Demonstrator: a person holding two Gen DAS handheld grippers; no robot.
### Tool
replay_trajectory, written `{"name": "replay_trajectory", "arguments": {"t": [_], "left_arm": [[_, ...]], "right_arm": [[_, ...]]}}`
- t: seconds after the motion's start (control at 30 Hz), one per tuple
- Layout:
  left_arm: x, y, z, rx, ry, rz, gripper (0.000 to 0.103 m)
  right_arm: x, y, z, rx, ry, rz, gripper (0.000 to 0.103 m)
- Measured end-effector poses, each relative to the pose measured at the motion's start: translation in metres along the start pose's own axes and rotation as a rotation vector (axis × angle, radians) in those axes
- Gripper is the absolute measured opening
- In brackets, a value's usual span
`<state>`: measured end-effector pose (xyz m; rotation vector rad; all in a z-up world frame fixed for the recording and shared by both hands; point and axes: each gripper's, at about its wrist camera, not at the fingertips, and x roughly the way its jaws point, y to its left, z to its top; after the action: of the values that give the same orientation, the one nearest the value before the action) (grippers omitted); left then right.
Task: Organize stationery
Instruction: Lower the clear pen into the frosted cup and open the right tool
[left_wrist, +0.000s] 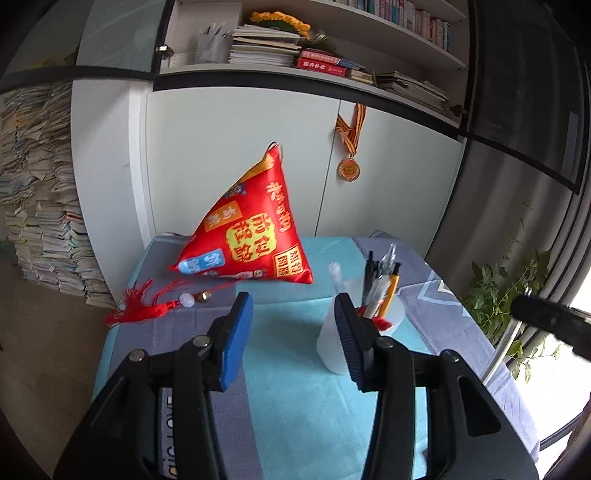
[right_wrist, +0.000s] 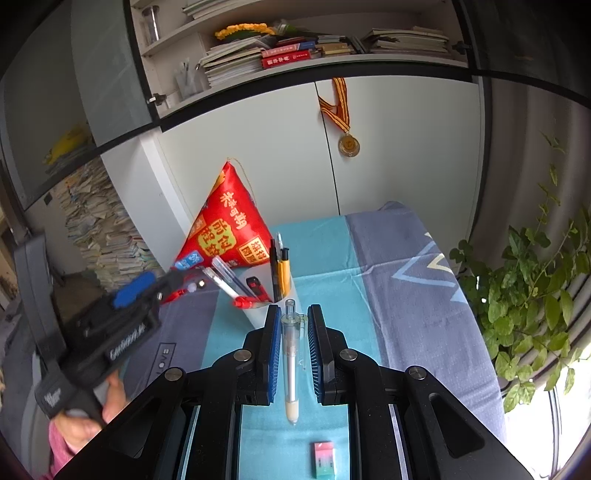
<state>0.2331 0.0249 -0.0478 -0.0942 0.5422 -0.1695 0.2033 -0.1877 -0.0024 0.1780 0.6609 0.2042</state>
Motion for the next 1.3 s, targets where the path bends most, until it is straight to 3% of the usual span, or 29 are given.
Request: {"name": "replay_trajectory", "arguments": {"t": [0.23, 0.4, 0.57, 0.7, 1.0, 1.3], "left_arm": [[0.029, 0.024, -0.023, -0.086, 0.08, -0.007, 0.044], [0.035, 0.019, -0.031, -0.064, 0.1, -0.006, 0.045], [0.03, 0.018, -0.033, -0.052, 0.096, -0.012, 0.045], [0.028, 0.012, -0.034, -0.022, 0.083, 0.024, 0.045], [0.031, 0.015, -0.035, -0.03, 0.101, 0.03, 0.045], [0.032, 0.017, -0.035, -0.048, 0.112, 0.029, 0.045]], "right_arm": [[0.004, 0.026, 0.031, -0.061, -0.053, -0.025, 0.015], [0.006, 0.044, 0.057, -0.097, -0.148, -0.053, 0.015], [0.02, 0.043, 0.075, -0.042, -0.194, -0.039, 0.015], [0.034, 0.042, 0.077, -0.037, -0.226, -0.072, 0.015], [0.074, 0.025, 0.053, -0.011, -0.168, -0.062, 0.016], [0.087, 0.021, 0.03, -0.033, -0.083, -0.058, 0.016]]}}
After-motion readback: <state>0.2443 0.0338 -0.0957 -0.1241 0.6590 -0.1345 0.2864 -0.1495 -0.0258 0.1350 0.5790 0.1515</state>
